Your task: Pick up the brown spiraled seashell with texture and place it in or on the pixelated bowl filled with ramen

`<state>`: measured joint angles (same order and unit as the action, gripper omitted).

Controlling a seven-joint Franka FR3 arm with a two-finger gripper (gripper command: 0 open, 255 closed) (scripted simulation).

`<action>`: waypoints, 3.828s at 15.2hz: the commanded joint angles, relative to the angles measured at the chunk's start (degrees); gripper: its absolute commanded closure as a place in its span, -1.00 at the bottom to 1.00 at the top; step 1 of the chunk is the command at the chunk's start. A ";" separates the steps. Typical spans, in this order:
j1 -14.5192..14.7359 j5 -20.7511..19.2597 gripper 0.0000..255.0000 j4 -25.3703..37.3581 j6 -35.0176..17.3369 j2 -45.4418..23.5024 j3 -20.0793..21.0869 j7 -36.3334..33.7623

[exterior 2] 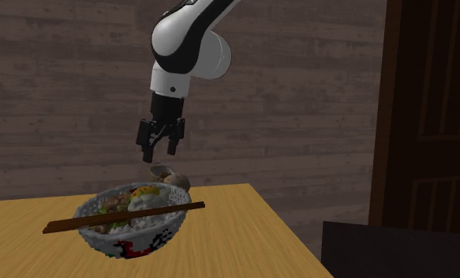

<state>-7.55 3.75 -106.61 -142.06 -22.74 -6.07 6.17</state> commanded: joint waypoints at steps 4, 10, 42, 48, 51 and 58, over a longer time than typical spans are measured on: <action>-0.26 0.49 -1.00 0.69 -2.45 -3.10 0.28 0.31; -0.29 0.54 -1.00 0.79 -2.71 -3.46 0.32 0.34; 0.76 5.58 1.00 32.46 29.11 -20.90 -4.17 -25.53; 0.65 5.60 1.00 33.20 29.48 -21.26 -4.16 -25.53; 0.76 5.58 1.00 32.46 29.10 -20.90 -4.17 -25.53; 0.78 5.19 1.00 34.48 33.15 -18.84 -4.43 -25.86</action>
<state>-6.77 9.01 -71.98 -109.38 -42.22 -10.43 -19.73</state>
